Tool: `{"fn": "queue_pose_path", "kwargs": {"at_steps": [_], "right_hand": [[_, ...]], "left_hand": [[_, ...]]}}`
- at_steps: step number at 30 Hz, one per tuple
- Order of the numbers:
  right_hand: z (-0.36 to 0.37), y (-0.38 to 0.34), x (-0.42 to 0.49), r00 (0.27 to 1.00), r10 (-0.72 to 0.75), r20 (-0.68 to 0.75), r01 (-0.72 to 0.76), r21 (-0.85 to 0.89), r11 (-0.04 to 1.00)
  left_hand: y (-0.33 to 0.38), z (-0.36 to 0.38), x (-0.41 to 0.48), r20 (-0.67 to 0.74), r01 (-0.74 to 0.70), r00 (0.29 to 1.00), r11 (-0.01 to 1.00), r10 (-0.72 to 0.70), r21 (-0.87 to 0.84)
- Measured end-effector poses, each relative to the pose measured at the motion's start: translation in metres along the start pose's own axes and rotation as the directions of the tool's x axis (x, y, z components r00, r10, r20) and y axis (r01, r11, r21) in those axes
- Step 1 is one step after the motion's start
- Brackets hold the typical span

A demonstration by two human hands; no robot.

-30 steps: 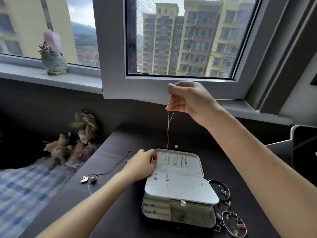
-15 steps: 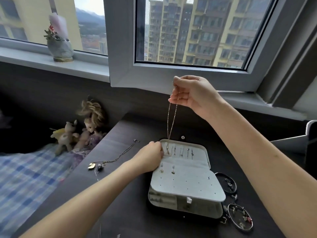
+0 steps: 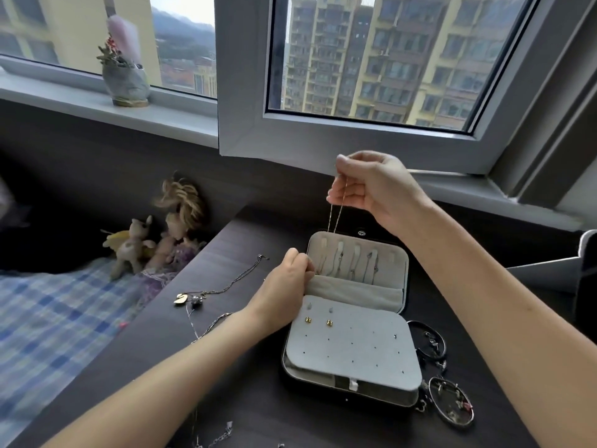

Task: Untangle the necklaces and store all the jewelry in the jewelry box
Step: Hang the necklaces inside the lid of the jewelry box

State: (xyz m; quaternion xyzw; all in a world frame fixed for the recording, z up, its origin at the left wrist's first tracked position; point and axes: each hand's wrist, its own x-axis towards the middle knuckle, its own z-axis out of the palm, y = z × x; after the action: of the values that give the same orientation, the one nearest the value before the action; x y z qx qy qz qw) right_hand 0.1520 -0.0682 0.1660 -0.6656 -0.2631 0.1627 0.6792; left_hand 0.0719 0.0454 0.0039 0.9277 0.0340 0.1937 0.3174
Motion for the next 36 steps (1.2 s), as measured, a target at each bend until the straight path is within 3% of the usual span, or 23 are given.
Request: {"fn": "queue_pose_path", "kwargs": {"at_steps": [9,12,15,22,28,36], "right_hand": [[0.0,0.051,-0.017,1.0,-0.01,0.007,0.013,-0.494,0.87],[0.001,0.073,-0.016,0.995,-0.094,-0.039,0.043,-0.671,0.74],[0.004,0.093,-0.017,0.961,-0.26,-0.091,0.067,-0.838,0.541],[0.017,0.114,-0.015,0.847,-0.519,-0.115,0.057,-0.951,0.304],[0.021,0.11,-0.014,0.828,-0.544,-0.137,-0.046,-0.983,0.176],[0.01,0.095,-0.018,0.868,-0.473,-0.15,-0.036,-0.97,0.241]], "left_hand": [[0.001,-0.002,-0.002,0.012,-0.018,1.0,0.999,0.018,0.039],[0.002,-0.003,-0.002,0.02,-0.027,0.999,0.998,0.026,0.049],[0.003,-0.003,-0.002,0.011,-0.028,1.0,0.998,0.028,0.055],[0.005,-0.005,-0.003,0.023,-0.031,0.999,0.996,0.029,0.085],[0.005,-0.004,-0.003,0.014,-0.036,0.999,0.995,0.035,0.095],[0.002,-0.002,-0.002,0.001,-0.037,0.999,0.997,0.037,0.07]]}}
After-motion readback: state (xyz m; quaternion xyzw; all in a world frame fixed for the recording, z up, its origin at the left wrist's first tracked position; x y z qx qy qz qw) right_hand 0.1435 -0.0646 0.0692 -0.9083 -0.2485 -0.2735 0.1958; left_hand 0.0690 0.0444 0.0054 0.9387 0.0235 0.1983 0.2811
